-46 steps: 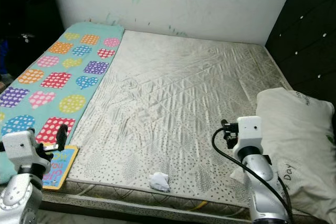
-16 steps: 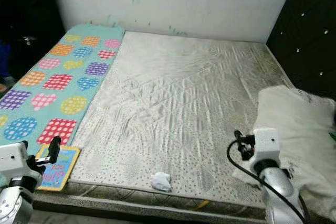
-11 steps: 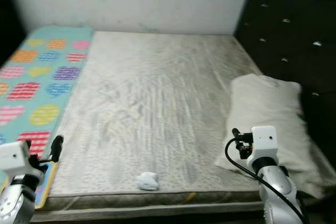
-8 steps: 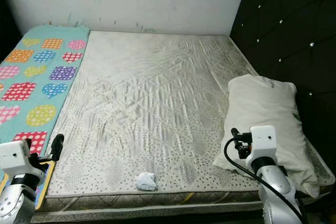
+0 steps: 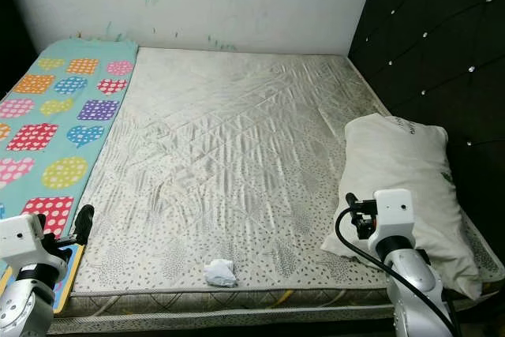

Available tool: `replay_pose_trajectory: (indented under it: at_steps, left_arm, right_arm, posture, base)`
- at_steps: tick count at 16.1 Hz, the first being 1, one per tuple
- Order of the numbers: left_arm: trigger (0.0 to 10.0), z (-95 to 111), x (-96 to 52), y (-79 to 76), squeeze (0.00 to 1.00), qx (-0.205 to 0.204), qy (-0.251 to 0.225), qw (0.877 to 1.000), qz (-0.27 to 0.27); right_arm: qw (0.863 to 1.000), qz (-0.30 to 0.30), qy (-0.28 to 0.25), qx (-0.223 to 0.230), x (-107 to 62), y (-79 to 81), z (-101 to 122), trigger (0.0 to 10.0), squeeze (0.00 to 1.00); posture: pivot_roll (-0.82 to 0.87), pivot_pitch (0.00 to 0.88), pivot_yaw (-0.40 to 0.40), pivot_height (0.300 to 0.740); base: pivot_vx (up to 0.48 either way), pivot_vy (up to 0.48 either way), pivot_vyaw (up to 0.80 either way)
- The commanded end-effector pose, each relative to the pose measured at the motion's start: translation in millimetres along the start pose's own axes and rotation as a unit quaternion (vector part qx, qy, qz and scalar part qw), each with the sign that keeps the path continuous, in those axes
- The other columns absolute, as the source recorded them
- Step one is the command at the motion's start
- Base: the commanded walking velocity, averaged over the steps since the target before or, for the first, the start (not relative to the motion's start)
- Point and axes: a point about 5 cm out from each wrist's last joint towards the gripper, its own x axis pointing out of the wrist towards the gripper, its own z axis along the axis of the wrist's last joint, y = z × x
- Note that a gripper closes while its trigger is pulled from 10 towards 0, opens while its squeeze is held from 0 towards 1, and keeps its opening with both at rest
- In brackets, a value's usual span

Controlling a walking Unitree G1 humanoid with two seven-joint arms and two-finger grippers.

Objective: Clean up the room

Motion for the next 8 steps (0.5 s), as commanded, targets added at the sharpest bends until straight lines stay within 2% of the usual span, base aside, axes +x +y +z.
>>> replay_pose_trajectory:
  at_steps: [1, 5, 8]
  left_arm:
    - [10.0, 4.7, 1.1, -2.6, 0.0, 0.005, -0.007, 1.0, -0.004]
    - [10.0, 2.8, 0.9, -1.8, 0.0, -0.002, 0.001, 1.0, -0.002]
    - [10.0, 2.3, 1.1, -1.4, 0.0, -0.001, 0.001, 1.0, -0.002]
  right_arm:
    - [1.0, 0.002, 0.002, 0.003, 2.3, 0.8, 1.7, 10.0, 0.0]
    - [1.0, 0.005, 0.008, 0.003, 1.8, 1.7, -0.5, 10.0, 0.0]
    - [1.0, 0.008, 0.007, 0.002, 4.0, 3.2, 0.6, 10.0, 0.0]
  posture:
    - [-0.08, 0.0, -0.06, 0.74]
    - [-0.08, 0.0, -0.063, 0.74]
    - [-0.08, 0.0, -0.064, 0.74]
  base:
    - [0.0, 0.0, 0.0]
    - [0.0, 0.0, 0.0]
    - [0.0, 0.309, 0.0]
